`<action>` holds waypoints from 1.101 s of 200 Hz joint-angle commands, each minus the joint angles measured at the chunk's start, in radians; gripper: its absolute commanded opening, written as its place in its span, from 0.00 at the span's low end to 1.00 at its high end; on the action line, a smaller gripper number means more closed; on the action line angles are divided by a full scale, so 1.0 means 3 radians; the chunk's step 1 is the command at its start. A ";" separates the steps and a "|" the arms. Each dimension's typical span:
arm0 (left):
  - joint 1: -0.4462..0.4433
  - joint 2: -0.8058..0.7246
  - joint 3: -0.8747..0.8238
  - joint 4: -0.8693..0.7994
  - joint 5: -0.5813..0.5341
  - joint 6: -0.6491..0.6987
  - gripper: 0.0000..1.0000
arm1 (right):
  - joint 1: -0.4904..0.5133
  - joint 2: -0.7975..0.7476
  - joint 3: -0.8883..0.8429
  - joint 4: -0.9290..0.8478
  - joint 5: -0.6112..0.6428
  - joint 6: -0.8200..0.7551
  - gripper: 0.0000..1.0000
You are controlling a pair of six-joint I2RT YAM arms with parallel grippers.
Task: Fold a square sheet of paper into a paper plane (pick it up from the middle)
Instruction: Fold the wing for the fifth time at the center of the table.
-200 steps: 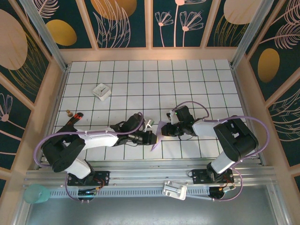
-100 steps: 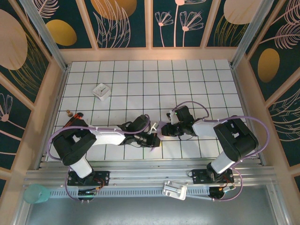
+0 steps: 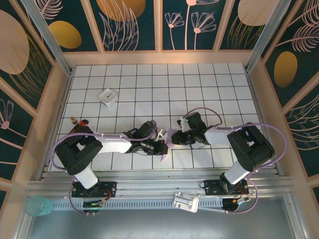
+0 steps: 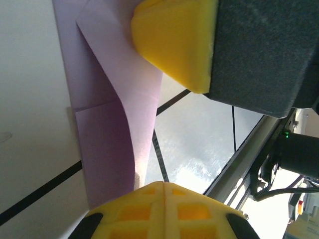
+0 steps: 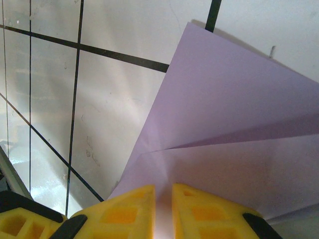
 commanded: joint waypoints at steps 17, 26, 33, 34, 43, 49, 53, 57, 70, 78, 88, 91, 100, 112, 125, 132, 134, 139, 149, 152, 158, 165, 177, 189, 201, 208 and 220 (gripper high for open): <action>0.0037 0.0068 -0.0075 0.0038 -0.0047 0.0010 0.05 | -0.0012 0.0116 -0.0015 -0.0074 0.0173 -0.0065 0.17; 0.0035 0.0073 -0.0075 0.0032 -0.0051 0.0020 0.05 | -0.0012 0.0117 -0.0016 -0.0076 0.0173 -0.0064 0.17; 0.0033 0.0080 -0.0073 0.0029 -0.0054 0.0030 0.05 | -0.0012 0.0119 -0.0016 -0.0075 0.0173 -0.0064 0.17; 0.0033 0.0082 -0.0072 0.0029 -0.0055 0.0029 0.05 | -0.0012 0.0117 -0.0016 -0.0073 0.0173 -0.0064 0.17; 0.0034 0.0091 -0.0065 0.0009 -0.0065 0.0046 0.05 | -0.0012 0.0117 -0.0016 -0.0075 0.0173 -0.0065 0.17; 0.0035 0.0091 -0.0060 0.0008 -0.0070 0.0050 0.05 | -0.0015 0.0116 -0.0016 -0.0074 0.0173 -0.0064 0.17; 0.0033 0.0094 -0.0061 0.0005 -0.0074 0.0057 0.05 | -0.0014 0.0116 -0.0019 -0.0072 0.0173 -0.0066 0.17; 0.0034 0.0104 -0.0056 0.0003 -0.0075 0.0054 0.05 | -0.0012 0.0115 -0.0021 -0.0076 0.0173 -0.0062 0.17; 0.0034 0.0106 -0.0050 0.0000 -0.0072 0.0062 0.05 | -0.0011 0.0114 -0.0026 -0.0073 0.0173 -0.0059 0.17; 0.0033 0.0108 -0.0051 -0.0002 -0.0077 0.0064 0.05 | -0.0015 0.0112 -0.0026 -0.0076 0.0173 -0.0059 0.17; 0.0033 0.0106 -0.0046 -0.0020 -0.0086 0.0076 0.05 | -0.0012 0.0114 -0.0031 -0.0072 0.0173 -0.0060 0.17; 0.0034 0.0105 -0.0045 -0.0022 -0.0087 0.0080 0.05 | -0.0011 0.0110 -0.0027 -0.0072 0.0173 -0.0061 0.17; 0.0034 0.0105 -0.0039 -0.0042 -0.0095 0.0090 0.05 | -0.0011 0.0112 -0.0029 -0.0068 0.0173 -0.0059 0.17; 0.0035 0.0107 -0.0040 -0.0063 -0.0112 0.0106 0.05 | -0.0016 0.0119 -0.0031 -0.0064 0.0170 -0.0057 0.17; 0.0033 0.0108 -0.0038 -0.0080 -0.0123 0.0120 0.05 | -0.0012 0.0119 -0.0031 -0.0063 0.0167 -0.0058 0.17; 0.0036 0.0107 -0.0035 -0.0084 -0.0116 0.0127 0.05 | -0.0014 0.0119 -0.0031 -0.0065 0.0169 -0.0059 0.17; 0.0036 0.0105 -0.0035 -0.0087 -0.0117 0.0127 0.05 | -0.0012 0.0117 -0.0029 -0.0069 0.0168 -0.0059 0.17; 0.0037 0.0104 -0.0036 -0.0087 -0.0121 0.0129 0.05 | -0.0014 0.0124 -0.0027 -0.0064 0.0169 -0.0059 0.17; 0.0032 0.0104 -0.0034 -0.0084 -0.0109 0.0130 0.05 | -0.0015 0.0121 -0.0026 -0.0063 0.0171 -0.0061 0.17; 0.0033 0.0104 -0.0037 -0.0082 -0.0110 0.0129 0.05 | -0.0013 0.0120 -0.0025 -0.0063 0.0170 -0.0059 0.17; 0.0033 0.0185 -0.0035 -0.0084 -0.0110 0.0130 0.05 | -0.0016 0.0122 -0.0026 -0.0066 0.0173 -0.0059 0.17; 0.0034 0.0201 -0.0035 -0.0085 -0.0105 0.0129 0.05 | -0.0015 0.0120 -0.0026 -0.0067 0.0173 -0.0059 0.17; 0.0033 0.0212 -0.0040 -0.0076 -0.0102 0.0129 0.05 | -0.0015 0.0118 -0.0028 -0.0065 0.0173 -0.0059 0.17; 0.0035 0.0224 -0.0043 -0.0079 -0.0098 0.0132 0.04 | -0.0014 0.0117 -0.0029 -0.0066 0.0175 -0.0059 0.17; 0.0033 0.0237 -0.0048 -0.0075 -0.0094 0.0129 0.04 | -0.0012 0.0116 -0.0031 -0.0066 0.0178 -0.0061 0.17; 0.0034 0.0246 -0.0050 -0.0078 -0.0088 0.0134 0.04 | -0.0016 0.0115 -0.0032 -0.0069 0.0178 -0.0059 0.17; 0.0032 0.0254 -0.0046 -0.0079 -0.0084 0.0134 0.04 | -0.0013 0.0119 -0.0036 -0.0074 0.0181 -0.0060 0.17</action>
